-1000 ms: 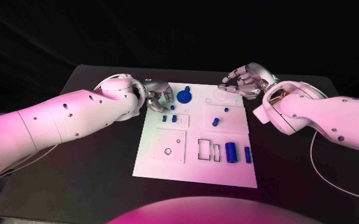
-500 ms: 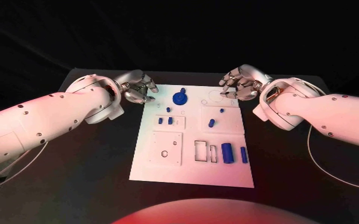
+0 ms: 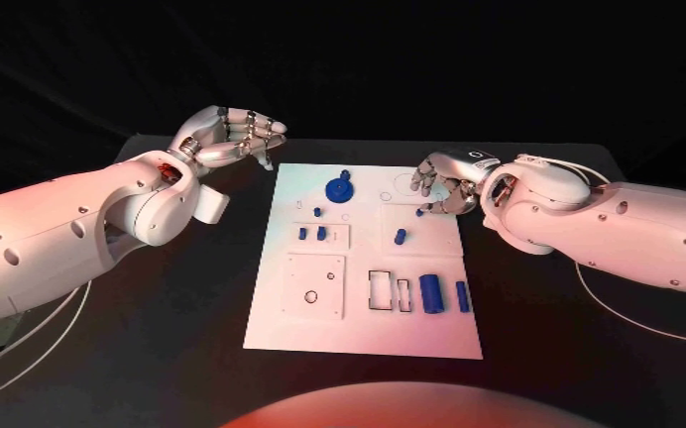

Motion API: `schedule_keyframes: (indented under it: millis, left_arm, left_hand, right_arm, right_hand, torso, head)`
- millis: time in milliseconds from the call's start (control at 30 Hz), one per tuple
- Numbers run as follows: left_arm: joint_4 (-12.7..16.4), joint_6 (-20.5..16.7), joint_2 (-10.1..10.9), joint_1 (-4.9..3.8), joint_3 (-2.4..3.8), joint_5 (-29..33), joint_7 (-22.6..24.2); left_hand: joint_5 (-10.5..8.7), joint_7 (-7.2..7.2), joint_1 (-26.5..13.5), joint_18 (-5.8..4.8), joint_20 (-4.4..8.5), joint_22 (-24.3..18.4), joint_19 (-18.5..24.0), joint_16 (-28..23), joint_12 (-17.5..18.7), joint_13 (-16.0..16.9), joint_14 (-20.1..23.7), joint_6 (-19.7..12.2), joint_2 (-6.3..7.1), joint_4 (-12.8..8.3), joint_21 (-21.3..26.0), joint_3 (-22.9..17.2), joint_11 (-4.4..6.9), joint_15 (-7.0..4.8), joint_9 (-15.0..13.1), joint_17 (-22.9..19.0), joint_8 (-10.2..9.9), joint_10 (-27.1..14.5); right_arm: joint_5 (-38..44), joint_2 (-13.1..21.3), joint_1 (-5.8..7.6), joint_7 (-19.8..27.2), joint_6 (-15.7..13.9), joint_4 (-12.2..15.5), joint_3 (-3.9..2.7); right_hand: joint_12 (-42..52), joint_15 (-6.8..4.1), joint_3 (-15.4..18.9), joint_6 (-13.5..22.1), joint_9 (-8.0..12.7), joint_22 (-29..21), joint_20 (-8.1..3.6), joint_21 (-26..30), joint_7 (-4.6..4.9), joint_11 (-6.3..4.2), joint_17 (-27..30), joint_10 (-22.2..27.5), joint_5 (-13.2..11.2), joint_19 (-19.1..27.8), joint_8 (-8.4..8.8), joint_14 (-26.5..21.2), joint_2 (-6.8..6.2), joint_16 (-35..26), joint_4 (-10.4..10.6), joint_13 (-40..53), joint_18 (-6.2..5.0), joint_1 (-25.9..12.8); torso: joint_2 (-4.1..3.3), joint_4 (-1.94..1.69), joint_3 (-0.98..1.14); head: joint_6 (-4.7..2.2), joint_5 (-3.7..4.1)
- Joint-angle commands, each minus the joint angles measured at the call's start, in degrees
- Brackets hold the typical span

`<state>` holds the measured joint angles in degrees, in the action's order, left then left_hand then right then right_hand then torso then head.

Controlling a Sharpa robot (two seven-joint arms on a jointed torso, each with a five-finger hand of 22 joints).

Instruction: Assemble the parts on the task board

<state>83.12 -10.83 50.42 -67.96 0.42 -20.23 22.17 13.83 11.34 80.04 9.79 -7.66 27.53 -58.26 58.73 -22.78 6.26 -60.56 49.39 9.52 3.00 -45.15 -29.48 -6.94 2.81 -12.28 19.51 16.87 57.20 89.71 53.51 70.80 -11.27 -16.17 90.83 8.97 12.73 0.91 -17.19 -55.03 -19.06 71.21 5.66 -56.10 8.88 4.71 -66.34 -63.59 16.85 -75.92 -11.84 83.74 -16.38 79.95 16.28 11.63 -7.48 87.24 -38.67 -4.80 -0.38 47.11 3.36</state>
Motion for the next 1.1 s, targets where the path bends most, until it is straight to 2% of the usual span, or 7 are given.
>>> schedule_keyframes:
  millis: [33,200,433,533,667,867,1100]
  left_arm:
    - [0.67,-2.03,0.46,0.1,0.06,12.44,7.87]
    - [1.16,-2.74,0.87,0.24,0.05,13.89,9.03]
    - [1.27,-3.32,1.09,0.34,0.05,14.79,9.5]
    - [1.3,-3.88,1.12,0.35,0.04,14.94,9.68]
    - [1.33,-4.21,1.17,0.36,0.04,15.04,9.75]
    - [1.39,-4.57,1.21,0.37,0.04,15.11,9.66]
    - [1.4,-4.4,1.21,0.37,0.04,15.15,9.4]
  left_hand:
    - [0.27,-0.28,-0.19,0.81,0.19,-0.1,-0.38,0.29,-0.9,0.33,0.03,0.41,-0.31,-0.26,0.3,0.36,0.03,-0.43,-0.07,0.08,0.25,0.59]
    - [0.28,-0.38,-0.13,0.8,0.3,-0.14,-0.49,0.46,-1.77,0.66,0.09,0.63,-0.39,-0.42,0.34,0.46,0.17,-0.53,-0.1,0.12,0.38,0.68]
    - [0.3,-0.47,-0.05,0.8,0.39,-0.14,-0.65,0.64,-2.38,0.89,0.0,0.79,-0.44,-0.56,0.31,0.51,0.28,-0.63,-0.12,0.16,0.47,0.69]
    - [0.3,-0.42,-0.12,0.79,0.43,-0.14,-0.72,0.71,-2.55,0.95,-0.02,0.64,-0.36,-0.58,0.31,0.57,0.25,-0.63,-0.07,0.18,0.39,0.39]
    - [0.32,-0.38,-0.16,0.77,0.44,-0.16,-0.76,0.76,-2.7,0.99,0.0,0.43,-0.32,-0.61,0.33,0.58,0.18,-0.61,-0.02,0.18,0.28,0.0]
    - [0.31,-0.26,-0.24,0.73,0.41,-0.2,-0.78,0.84,-2.89,1.02,0.13,0.2,-0.24,-0.69,0.4,0.59,-0.02,-0.5,0.04,0.17,0.22,-1.17]
    - [0.34,-0.05,-0.22,0.7,0.3,-0.23,-0.66,0.89,-2.81,0.91,0.39,0.02,-0.22,-0.82,0.48,0.53,-0.34,-0.29,0.03,0.16,0.31,-2.74]
  right_arm:
    - [7.38,-0.32,-0.41,-2.73,4.77,0.19,-0.02]
    - [8.02,-0.58,-0.94,-3.49,6.55,0.45,-0.02]
    - [8.16,-0.97,-1.38,-3.84,6.37,0.43,-0.02]
    - [7.99,-1.18,-1.54,-3.97,6.02,0.36,-0.01]
    - [7.85,-1.42,-1.76,-3.99,5.66,0.3,-0.01]
    - [7.61,-1.74,-2.09,-3.94,5.3,0.07,-0.01]
    - [7.44,-2.16,-2.39,-3.83,5.5,0.0,-0.01]
  right_hand:
    - [-0.52,-0.33,-0.08,-0.14,0.04,0.43,0.08,-0.65,-0.35,0.07,-0.39,-0.58,-0.17,-0.48,0.34,1.74,-0.31,0.26,0.09,-0.46,0.96,-0.1]
    - [-1.34,-0.2,0.35,-0.52,0.08,0.59,0.08,-0.65,-0.21,0.39,-0.16,-0.29,-0.19,-0.52,0.36,1.76,-0.25,0.19,0.17,-1.39,0.99,-0.77]
    - [-1.8,-0.3,-0.48,-1.92,-0.02,1.56,0.2,-2.07,-0.2,0.34,0.11,-0.98,-0.02,-1.2,-0.05,1.62,0.52,0.07,0.17,-2.32,1.24,-0.49]
    - [-2.29,-0.39,-2.77,-2.73,0.07,2.09,0.14,-2.64,-0.2,0.28,0.19,-2.08,0.05,-1.5,-0.06,1.57,1.77,0.02,0.34,-3.26,1.32,-0.7]
    - [-2.72,-0.69,-5.96,-3.93,0.01,2.89,-0.05,-3.65,-0.51,-0.09,-0.47,-3.68,0.07,-1.93,-0.3,1.76,2.23,0.35,0.13,-4.13,1.46,-0.28]
    - [-3.41,-1.06,-10.22,-5.15,-0.26,3.52,-0.38,-4.08,-0.86,-0.53,-0.78,-5.55,0.05,-2.03,-0.71,1.84,2.49,0.53,-0.21,-4.91,1.51,-0.03]
    - [-3.71,-1.24,-12.33,-5.75,-0.6,3.95,-0.52,-4.36,-1.05,-0.76,-0.93,-6.65,-0.07,-2.05,-1.08,1.87,2.16,0.61,-0.71,-5.2,1.55,-0.31]
  torso:
    - [0.0,0.0,0.08]
    - [-0.01,0.08,0.14]
    - [-0.05,0.07,0.15]
    - [-0.02,0.01,0.12]
    - [-0.08,0.02,0.14]
    - [-0.09,0.04,0.15]
    - [-0.03,0.08,0.13]
  head:
    - [-0.04,-0.13]
    - [-0.12,-0.28]
    - [-0.14,-0.33]
    - [-0.04,-0.31]
    - [0.01,-0.3]
    - [0.17,-0.37]
    - [0.42,-0.33]
